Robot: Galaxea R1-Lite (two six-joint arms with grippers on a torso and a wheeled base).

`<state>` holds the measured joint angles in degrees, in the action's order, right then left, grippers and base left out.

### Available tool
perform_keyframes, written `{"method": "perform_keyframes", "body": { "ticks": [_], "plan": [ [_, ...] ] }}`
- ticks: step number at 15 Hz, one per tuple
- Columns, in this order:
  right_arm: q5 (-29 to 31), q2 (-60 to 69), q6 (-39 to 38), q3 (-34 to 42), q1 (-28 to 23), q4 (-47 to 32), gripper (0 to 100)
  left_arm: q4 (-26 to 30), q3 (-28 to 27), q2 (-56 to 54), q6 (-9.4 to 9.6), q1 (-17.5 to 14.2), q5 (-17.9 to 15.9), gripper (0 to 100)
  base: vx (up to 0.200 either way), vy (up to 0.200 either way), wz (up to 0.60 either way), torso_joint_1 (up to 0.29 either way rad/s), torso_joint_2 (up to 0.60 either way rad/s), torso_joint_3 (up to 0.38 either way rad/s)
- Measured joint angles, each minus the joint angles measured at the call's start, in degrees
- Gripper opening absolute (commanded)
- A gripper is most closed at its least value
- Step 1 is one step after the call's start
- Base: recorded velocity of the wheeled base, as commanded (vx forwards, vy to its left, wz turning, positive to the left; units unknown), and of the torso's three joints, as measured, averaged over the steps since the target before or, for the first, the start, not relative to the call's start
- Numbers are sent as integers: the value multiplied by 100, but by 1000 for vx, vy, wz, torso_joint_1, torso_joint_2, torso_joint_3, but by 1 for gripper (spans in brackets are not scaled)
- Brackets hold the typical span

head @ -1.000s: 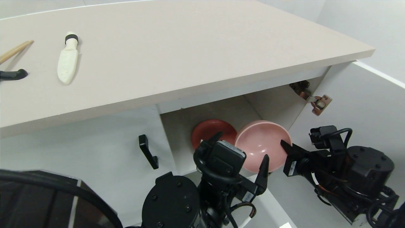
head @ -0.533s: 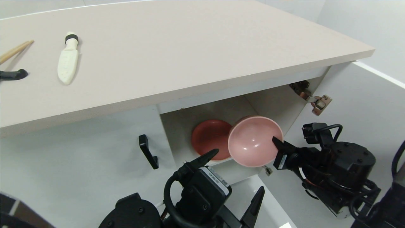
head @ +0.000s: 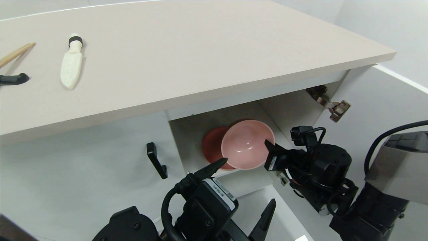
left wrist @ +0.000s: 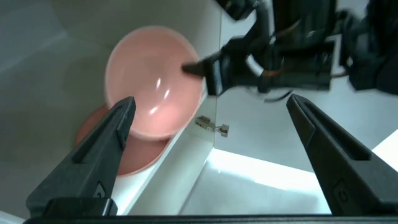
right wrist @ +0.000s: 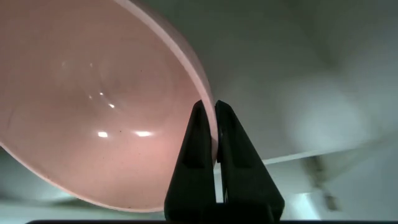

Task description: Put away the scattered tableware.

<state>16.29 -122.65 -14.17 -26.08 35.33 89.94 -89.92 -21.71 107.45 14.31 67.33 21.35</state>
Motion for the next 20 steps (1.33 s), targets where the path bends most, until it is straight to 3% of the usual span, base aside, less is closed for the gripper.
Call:
{"method": "perform_keyframes", "body": {
  "ticks": [13,14,20],
  "plan": [
    [-446,-979,11,-912,48,5,0,0,0,-95,11,26,-2,100,0,0,0,0,0,0],
    [-477,-996,11,-896,34,2,100,-2,0,-100,9,26,-2,100,0,0,0,0,0,0],
    [-483,-1013,56,-939,24,0,100,-2,0,-116,9,26,-2,100,0,0,0,0,0,0]
  ]
}}
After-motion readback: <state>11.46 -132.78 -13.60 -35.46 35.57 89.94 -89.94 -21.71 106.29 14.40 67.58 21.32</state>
